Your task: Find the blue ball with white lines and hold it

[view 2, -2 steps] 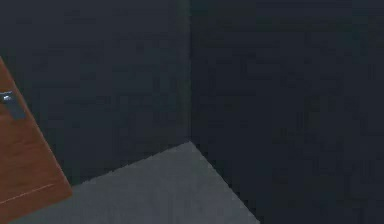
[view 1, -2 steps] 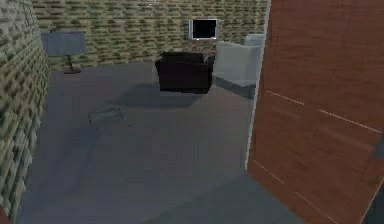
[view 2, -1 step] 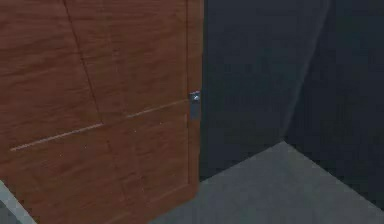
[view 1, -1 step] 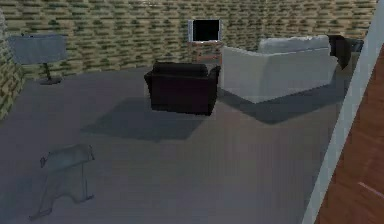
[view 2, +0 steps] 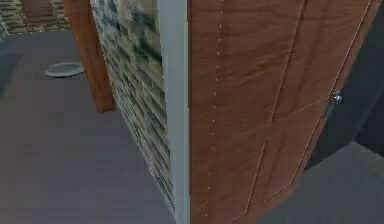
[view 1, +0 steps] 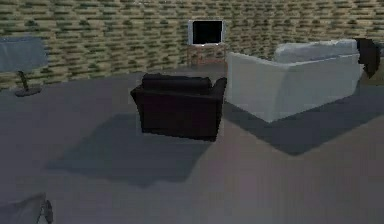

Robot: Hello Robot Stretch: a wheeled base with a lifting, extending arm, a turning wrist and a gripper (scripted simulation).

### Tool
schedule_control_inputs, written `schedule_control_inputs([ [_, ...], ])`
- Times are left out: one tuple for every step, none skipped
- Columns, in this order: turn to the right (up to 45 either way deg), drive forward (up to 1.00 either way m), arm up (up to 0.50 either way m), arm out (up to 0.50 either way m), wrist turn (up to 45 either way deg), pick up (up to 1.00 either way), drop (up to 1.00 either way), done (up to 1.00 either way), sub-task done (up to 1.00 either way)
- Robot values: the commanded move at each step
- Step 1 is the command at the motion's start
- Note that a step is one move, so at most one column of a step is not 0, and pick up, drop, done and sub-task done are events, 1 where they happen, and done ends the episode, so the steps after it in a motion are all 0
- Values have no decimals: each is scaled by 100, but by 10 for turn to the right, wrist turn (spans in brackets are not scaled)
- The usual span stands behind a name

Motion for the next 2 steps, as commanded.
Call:
schedule_control_inputs([
  [450,0,0,0,0,0,0,0,0],
  [0,100,0,0,0,0,0,0,0],
])
